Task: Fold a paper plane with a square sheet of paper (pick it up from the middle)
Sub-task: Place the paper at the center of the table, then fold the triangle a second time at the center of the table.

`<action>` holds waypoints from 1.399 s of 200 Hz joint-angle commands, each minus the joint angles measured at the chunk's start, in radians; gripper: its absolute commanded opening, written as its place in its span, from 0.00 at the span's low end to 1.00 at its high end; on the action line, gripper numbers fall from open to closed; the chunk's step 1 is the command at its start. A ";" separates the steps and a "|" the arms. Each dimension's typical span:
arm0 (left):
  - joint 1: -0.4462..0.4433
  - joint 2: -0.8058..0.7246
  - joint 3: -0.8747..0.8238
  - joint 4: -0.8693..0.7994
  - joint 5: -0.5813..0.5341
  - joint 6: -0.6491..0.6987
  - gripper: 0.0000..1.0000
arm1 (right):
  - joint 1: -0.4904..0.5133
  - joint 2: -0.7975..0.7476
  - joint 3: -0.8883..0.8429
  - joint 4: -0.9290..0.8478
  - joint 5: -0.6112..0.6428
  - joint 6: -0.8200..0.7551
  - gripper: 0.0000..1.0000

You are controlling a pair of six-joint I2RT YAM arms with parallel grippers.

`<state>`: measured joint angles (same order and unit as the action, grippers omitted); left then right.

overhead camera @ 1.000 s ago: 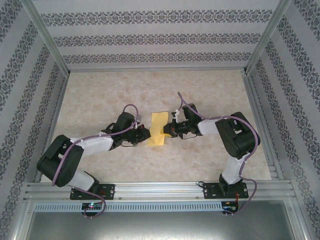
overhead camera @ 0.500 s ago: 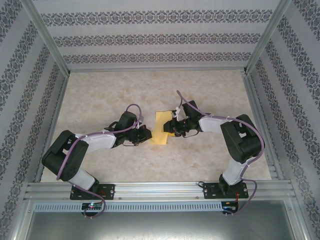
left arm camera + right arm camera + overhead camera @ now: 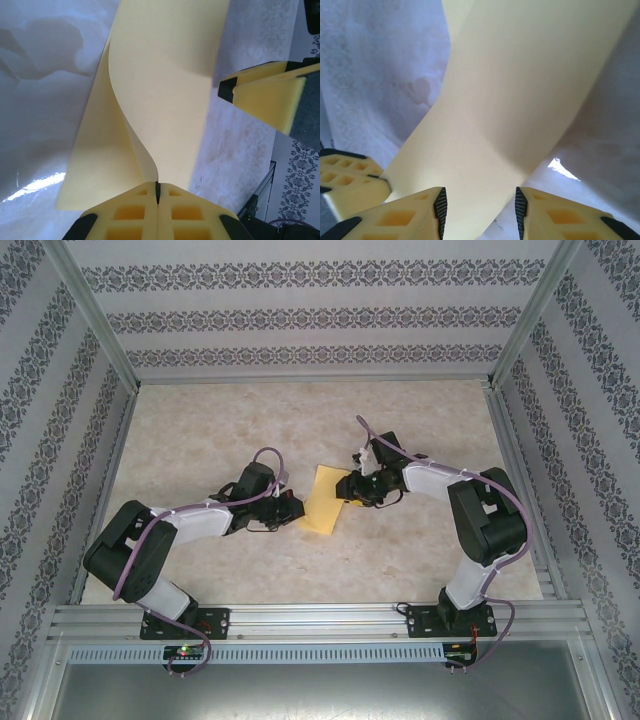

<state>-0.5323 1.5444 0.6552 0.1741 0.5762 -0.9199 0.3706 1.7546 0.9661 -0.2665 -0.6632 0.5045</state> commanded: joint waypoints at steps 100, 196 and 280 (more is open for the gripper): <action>-0.044 0.010 0.037 -0.012 0.003 0.010 0.01 | 0.017 0.036 0.028 -0.103 0.117 -0.074 0.31; -0.105 -0.057 0.023 -0.091 -0.059 0.004 0.01 | 0.053 0.091 0.056 -0.099 0.151 -0.085 0.29; -0.150 0.055 0.094 -0.065 -0.024 0.010 0.03 | 0.057 0.103 0.046 -0.091 0.117 -0.128 0.24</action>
<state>-0.6636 1.5658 0.7105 0.1131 0.5415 -0.9207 0.4152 1.8385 1.0126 -0.3405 -0.5442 0.4149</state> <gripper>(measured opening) 0.066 0.243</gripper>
